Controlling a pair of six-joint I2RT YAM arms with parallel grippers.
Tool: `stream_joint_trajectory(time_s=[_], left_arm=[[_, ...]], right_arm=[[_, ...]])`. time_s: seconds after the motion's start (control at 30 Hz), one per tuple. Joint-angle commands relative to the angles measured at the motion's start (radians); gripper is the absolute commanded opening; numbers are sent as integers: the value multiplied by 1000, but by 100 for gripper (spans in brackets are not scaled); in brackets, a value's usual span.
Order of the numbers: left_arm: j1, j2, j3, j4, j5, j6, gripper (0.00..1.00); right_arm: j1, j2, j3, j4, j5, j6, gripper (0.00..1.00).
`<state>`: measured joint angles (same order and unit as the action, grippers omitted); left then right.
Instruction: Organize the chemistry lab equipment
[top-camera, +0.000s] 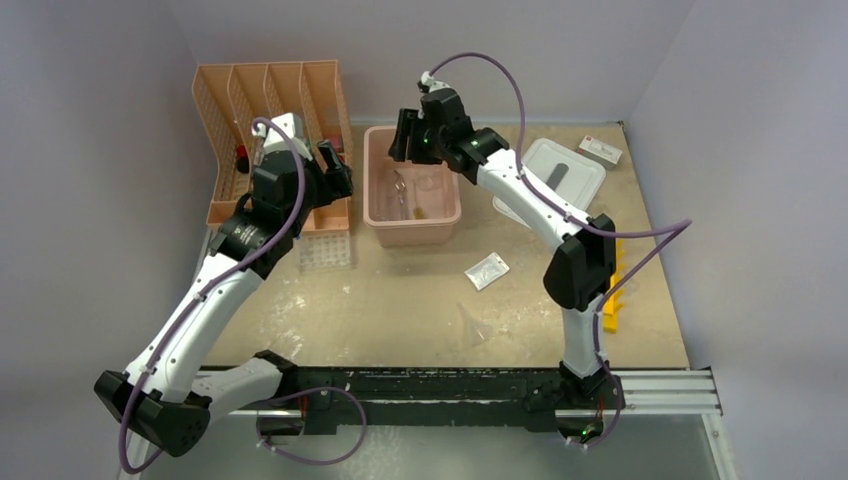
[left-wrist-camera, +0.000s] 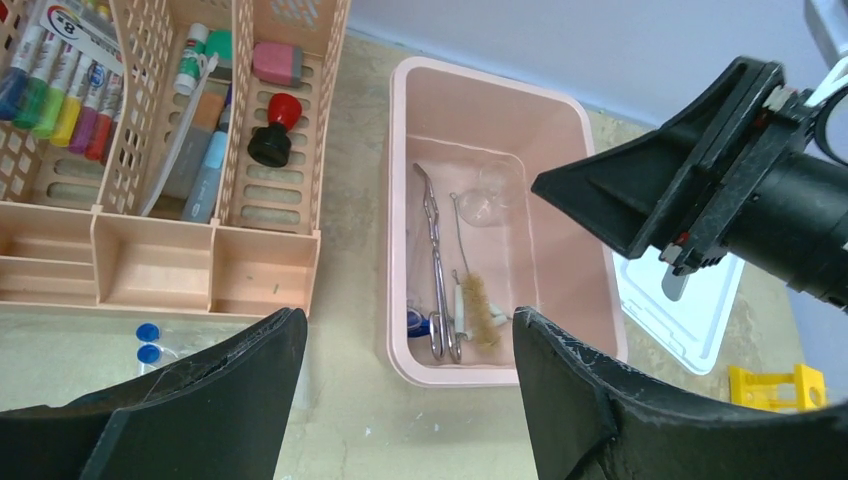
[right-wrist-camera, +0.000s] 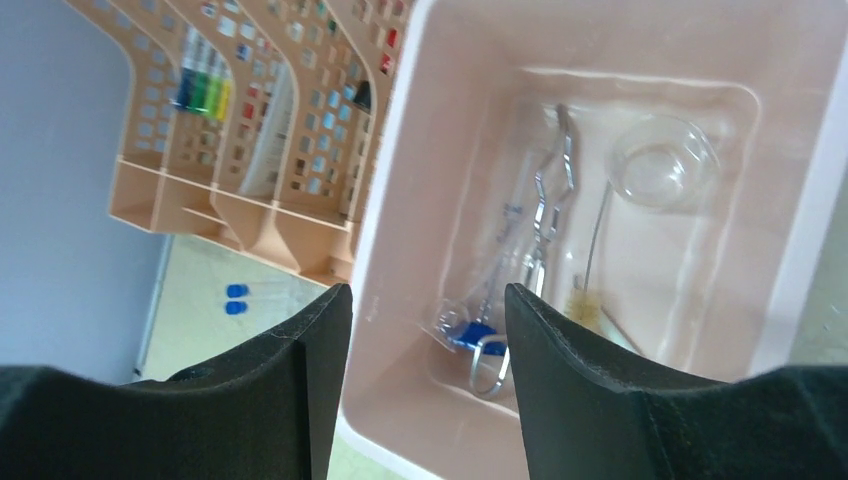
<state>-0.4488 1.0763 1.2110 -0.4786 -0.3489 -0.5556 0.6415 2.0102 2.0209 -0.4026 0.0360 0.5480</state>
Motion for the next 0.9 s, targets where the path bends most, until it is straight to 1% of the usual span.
stream_joint_trajectory(time_s=[0.0,0.1,0.23,0.33,0.4,0.47,0.53,0.63,0.77,0.87], left_arm=[[5,-1,44,49,34,31,75],[5,0,41,49,45,49,78],[5,7,36,56,60,56,86],[5,4,19,81,65,46,87],[5,2,6,107,78,44,86],[5,8,-1,127,108,43,83],[5,21,0,143,147,44,79],[5,47,6,150,185,29,77],[5,70,5,144,195,0,76],[5,79,3,144,209,-11,76]], right_arm=[[4,-114,-76,-20,73,-47,59],[1,-239,-195,-5,116,-70,59],[-10,-415,-380,-11,203,-80,61],[-38,-536,-516,-47,257,-50,63],[-80,-598,-594,-74,268,-19,64],[-128,-644,-672,-105,252,18,64],[-177,-679,-740,-124,222,44,65],[-224,-688,-837,-120,177,39,65],[-272,-660,-949,-71,76,7,65],[-311,-595,-1012,-10,-5,-65,64]])
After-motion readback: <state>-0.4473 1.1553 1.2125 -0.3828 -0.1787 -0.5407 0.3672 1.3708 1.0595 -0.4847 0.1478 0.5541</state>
